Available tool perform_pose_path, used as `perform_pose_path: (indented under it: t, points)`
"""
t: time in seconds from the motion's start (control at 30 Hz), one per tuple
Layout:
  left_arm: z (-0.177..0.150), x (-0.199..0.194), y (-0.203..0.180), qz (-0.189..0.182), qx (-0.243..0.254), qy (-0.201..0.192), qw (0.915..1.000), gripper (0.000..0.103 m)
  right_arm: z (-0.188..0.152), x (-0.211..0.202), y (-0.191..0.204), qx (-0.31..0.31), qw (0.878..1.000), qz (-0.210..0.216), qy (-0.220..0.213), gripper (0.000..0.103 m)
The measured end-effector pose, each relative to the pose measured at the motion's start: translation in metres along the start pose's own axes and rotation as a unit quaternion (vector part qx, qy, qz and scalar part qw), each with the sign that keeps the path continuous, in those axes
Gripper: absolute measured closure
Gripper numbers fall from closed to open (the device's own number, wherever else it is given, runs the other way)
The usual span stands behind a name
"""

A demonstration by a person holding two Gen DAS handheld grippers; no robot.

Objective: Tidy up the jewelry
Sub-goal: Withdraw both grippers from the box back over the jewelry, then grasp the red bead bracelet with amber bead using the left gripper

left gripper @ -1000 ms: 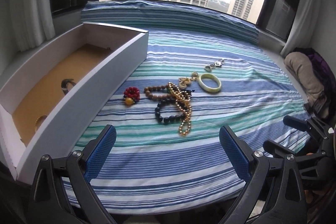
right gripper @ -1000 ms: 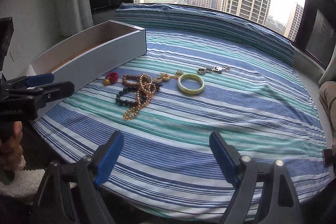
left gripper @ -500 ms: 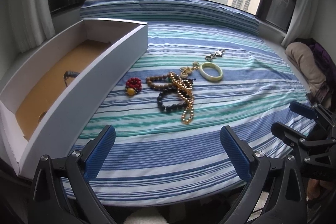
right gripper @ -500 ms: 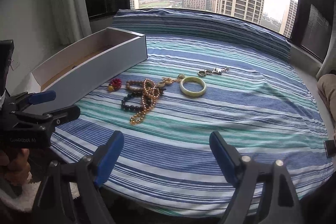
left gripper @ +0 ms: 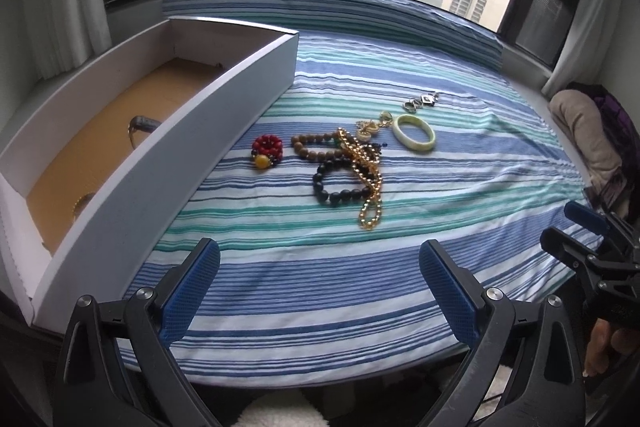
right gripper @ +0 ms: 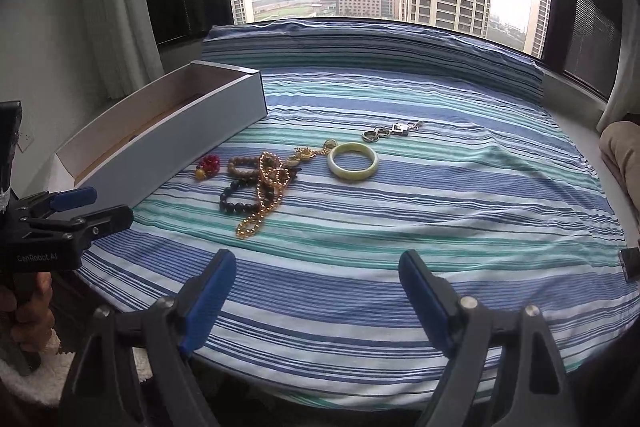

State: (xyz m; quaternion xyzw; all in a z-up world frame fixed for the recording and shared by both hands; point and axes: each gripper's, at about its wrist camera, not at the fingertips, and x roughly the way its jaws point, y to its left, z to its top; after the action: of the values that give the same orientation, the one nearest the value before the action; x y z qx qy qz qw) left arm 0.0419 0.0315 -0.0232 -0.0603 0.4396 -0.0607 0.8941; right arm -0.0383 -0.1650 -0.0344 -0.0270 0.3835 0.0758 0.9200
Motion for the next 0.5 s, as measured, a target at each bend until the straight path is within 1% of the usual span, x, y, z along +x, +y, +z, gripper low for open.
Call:
perform_pose_path:
  t: [0.1, 0.2, 0.3, 0.4, 0.43, 0.5]
  points:
    - [0.001, 0.011, 0.014, -0.004, -0.021, 0.020, 0.9996, 0.003, -0.001, 0.007, -0.004, 0.012, 1.000, 0.008, 0.012, 0.018]
    - [0.008, 0.029, 0.023, -0.016, -0.033, 0.039, 0.9986, 0.003, -0.001, 0.011, -0.003, 0.014, 1.000, 0.015, 0.018, 0.018]
    - [0.021, 0.053, 0.026, -0.025, -0.026, 0.044, 0.9984, 0.003, -0.001, 0.011, -0.001, 0.010, 1.000, 0.016, 0.016, 0.018]
    - [0.039, 0.087, 0.026, -0.026, -0.017, 0.048, 0.9984, 0.005, -0.002, 0.010, 0.000, 0.011, 1.000, 0.018, 0.017, 0.018]
    - [0.046, 0.099, 0.026, -0.026, -0.015, 0.048, 0.9984, 0.007, -0.002, 0.010, -0.001, 0.012, 1.000, 0.020, 0.018, 0.018]
    - [0.056, 0.122, 0.027, -0.025, -0.012, 0.047, 0.9985, 0.017, -0.002, 0.007, -0.004, 0.017, 1.000, 0.020, 0.016, 0.018]
